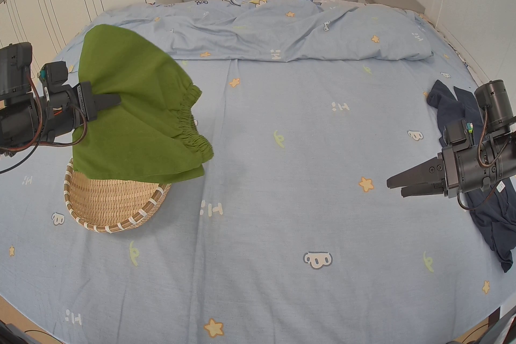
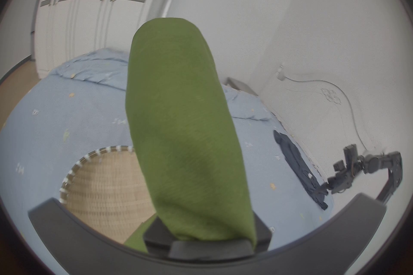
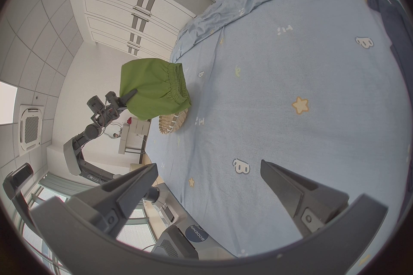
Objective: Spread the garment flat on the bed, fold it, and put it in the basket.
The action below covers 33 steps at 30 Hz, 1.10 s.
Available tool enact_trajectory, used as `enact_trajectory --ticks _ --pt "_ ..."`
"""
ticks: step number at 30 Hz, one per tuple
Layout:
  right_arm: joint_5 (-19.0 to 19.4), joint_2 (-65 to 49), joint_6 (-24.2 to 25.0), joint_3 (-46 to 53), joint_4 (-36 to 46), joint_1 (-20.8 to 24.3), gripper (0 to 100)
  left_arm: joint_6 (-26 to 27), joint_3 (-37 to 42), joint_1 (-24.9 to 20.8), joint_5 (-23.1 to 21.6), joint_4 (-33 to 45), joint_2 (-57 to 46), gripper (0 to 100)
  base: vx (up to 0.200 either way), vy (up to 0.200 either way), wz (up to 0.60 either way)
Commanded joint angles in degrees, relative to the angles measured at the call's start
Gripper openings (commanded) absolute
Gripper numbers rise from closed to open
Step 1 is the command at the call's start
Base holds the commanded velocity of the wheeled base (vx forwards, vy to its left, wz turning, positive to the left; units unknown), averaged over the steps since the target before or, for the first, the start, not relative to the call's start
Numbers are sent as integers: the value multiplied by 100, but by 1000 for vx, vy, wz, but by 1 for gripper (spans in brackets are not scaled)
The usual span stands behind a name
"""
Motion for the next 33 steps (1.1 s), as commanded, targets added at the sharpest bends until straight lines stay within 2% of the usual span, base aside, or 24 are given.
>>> enact_trajectory --ticks 1,7,12,20,27,32,33 --pt "0 29 -7 36 1 29 100 -206 252 689 -14 -18 372 0 0 0 0" --pt "0 -15 -7 63 1 135 100 -268 630 1207 -23 -62 750 0 0 0 0" --pt "0 -33 -7 80 1 170 100 -268 850 1207 -5 -168 1269 0 0 0 0" --pt "0 -112 2 89 9 187 100 -382 560 1146 100 61 2464 0 0 0 0" --pt "0 -85 2 89 1 187 100 -470 -47 1049 329 1115 2640 0 0 0 0" --pt "0 -77 2 89 1 187 100 -452 -38 1031 329 1203 2561 0 0 0 0" --pt "0 -77 2 89 1 187 100 -452 -20 1031 337 1212 2535 100 0 0 0"
